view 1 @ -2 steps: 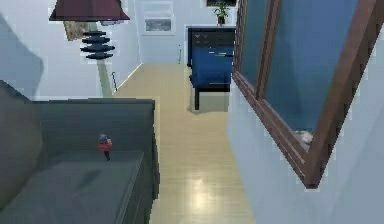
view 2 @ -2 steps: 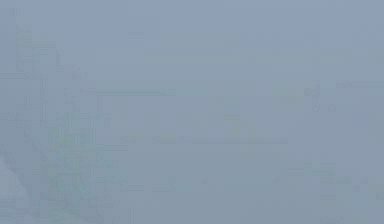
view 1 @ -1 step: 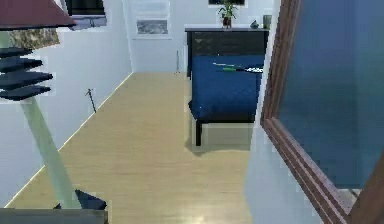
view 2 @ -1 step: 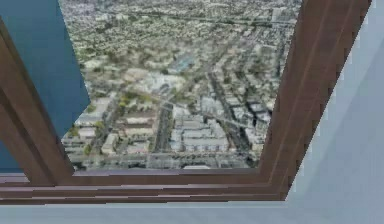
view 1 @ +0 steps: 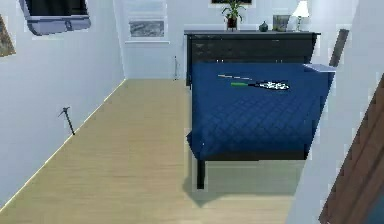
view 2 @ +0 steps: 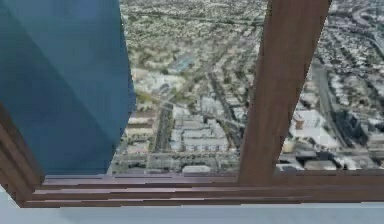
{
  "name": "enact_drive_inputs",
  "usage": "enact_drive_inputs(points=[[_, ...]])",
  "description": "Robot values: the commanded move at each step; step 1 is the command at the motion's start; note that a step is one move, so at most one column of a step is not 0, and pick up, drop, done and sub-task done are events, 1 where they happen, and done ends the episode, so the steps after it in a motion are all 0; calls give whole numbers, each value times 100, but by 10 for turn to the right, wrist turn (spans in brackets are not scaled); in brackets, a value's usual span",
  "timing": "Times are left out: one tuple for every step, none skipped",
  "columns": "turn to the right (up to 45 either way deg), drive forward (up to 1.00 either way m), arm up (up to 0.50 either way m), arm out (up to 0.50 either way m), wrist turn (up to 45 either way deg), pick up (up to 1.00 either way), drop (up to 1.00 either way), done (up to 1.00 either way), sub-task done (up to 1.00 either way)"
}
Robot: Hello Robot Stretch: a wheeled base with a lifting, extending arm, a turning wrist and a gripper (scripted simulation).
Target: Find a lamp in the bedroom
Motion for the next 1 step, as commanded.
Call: enact_drive_inputs(points=[[-450,0,0,0,0,0,0,0,0]])
